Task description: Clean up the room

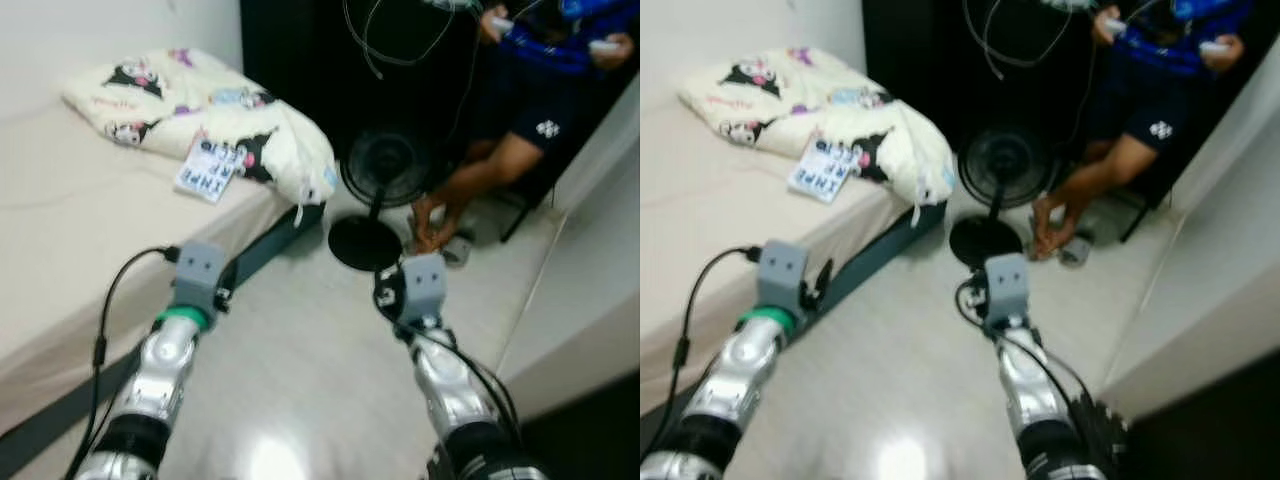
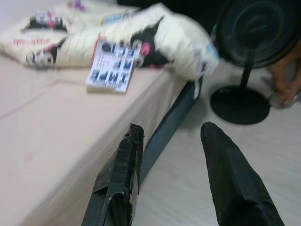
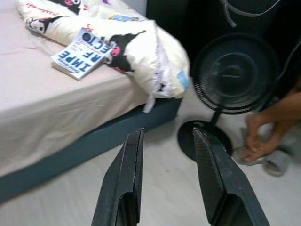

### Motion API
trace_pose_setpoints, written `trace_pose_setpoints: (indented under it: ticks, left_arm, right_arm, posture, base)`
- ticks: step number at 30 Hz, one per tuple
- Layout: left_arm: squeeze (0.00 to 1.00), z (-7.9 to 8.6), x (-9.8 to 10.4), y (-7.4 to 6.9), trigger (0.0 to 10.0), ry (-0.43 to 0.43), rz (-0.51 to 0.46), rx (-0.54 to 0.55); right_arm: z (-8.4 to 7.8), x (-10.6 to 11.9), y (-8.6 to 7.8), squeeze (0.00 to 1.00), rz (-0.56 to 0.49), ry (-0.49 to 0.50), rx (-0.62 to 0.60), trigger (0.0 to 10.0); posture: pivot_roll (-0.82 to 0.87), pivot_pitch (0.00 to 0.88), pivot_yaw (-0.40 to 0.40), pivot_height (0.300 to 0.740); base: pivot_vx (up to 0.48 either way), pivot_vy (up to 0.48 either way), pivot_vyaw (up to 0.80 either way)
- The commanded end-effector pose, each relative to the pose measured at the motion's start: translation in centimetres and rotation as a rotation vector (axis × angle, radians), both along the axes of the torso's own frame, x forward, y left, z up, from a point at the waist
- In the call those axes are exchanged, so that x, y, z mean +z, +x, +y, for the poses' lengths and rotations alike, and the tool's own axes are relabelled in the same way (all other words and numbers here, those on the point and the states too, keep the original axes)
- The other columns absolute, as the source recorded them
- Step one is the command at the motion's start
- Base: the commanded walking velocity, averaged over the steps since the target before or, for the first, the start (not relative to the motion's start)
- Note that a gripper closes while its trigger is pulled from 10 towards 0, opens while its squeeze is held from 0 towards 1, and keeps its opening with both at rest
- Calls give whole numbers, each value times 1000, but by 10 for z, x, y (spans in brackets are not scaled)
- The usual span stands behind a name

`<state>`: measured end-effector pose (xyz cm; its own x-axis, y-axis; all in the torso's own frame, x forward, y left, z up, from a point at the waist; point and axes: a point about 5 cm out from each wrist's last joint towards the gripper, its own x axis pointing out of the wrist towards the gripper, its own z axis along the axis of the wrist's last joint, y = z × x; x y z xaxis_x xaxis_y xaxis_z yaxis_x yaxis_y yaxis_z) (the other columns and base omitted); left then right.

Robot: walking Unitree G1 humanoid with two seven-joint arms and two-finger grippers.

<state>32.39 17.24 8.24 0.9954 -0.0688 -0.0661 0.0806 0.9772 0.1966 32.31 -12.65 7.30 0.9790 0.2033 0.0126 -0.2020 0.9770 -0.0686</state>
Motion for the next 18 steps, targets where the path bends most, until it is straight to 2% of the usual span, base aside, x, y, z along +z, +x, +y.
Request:
trace_pose_setpoints:
  ticks: [1, 18]
  left_arm:
    - [0, -4, -2, -1, 10000, -2, 8, -8]
    - [0, -6, -1, 2, 10000, -3, 5, -16]
  right_arm:
    - [-5, -4, -2, 0, 17, -5, -10, 10000]
    - [-4, -3, -1, 0, 17, -2, -19, 10000]
  posture:
    - [2, 9, 13, 735]
    - [1, 8, 19, 735]
  base:
    - [442, 0, 0]
    - [442, 0, 0]
